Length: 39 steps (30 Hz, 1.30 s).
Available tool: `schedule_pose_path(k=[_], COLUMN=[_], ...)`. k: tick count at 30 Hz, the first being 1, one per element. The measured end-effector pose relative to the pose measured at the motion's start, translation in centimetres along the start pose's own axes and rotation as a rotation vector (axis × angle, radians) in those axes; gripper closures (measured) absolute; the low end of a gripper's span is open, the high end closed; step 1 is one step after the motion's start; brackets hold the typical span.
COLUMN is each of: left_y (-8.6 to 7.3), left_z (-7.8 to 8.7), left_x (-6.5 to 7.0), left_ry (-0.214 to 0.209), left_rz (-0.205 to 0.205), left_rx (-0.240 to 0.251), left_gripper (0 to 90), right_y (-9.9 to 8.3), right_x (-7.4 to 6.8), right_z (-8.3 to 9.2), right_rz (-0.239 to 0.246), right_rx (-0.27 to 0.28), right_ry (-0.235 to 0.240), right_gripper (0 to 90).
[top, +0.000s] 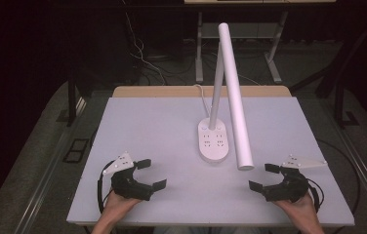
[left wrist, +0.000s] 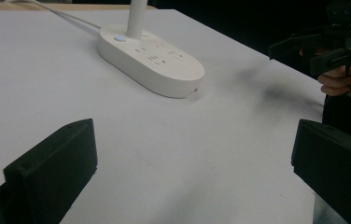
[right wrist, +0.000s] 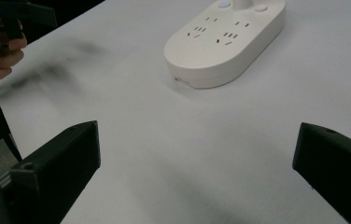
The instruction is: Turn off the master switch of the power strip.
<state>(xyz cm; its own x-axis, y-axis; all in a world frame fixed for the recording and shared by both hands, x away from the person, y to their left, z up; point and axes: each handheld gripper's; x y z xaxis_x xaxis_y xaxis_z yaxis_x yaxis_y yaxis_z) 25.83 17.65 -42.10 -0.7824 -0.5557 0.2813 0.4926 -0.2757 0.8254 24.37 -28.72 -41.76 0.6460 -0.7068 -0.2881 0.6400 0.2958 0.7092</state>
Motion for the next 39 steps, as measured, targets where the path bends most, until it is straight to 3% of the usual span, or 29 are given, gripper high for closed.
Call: schedule_pose_path(k=[19,28,39], left_y=[0.2,0.4,1.8], left_z=[0.3,0.2,0.1], left_x=[0.0,0.1,0.3], left_ry=[0.002,0.003,-0.014], left_rz=[-0.002,-0.009,-0.035], left_rx=[-0.013,-0.053,-0.079], left_gripper=[0.0,0.0,0.0], right_y=[-0.1,-0.1,-0.1], right_x=[-0.1,-0.2,-0.1], right_z=[-0.2,-0.1,-0.1], right_rz=[0.004,0.009,0.018], right_rx=[-0.025,-0.030,-0.035], right_ry=[0.006,0.000,-0.004], right_gripper=[0.3,0.3,0.3])
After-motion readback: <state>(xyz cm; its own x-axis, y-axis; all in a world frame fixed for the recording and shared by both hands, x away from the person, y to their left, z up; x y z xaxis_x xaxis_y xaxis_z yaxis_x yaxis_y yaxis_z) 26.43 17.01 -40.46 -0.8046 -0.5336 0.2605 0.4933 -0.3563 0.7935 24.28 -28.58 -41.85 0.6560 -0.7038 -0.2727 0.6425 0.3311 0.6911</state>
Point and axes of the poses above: each handheld gripper's, and its own axes: z roughly backward along the jaws, y roughly out of its top, x roughly to its right, and after that the axes turned 9 degrees about -x, right-handed
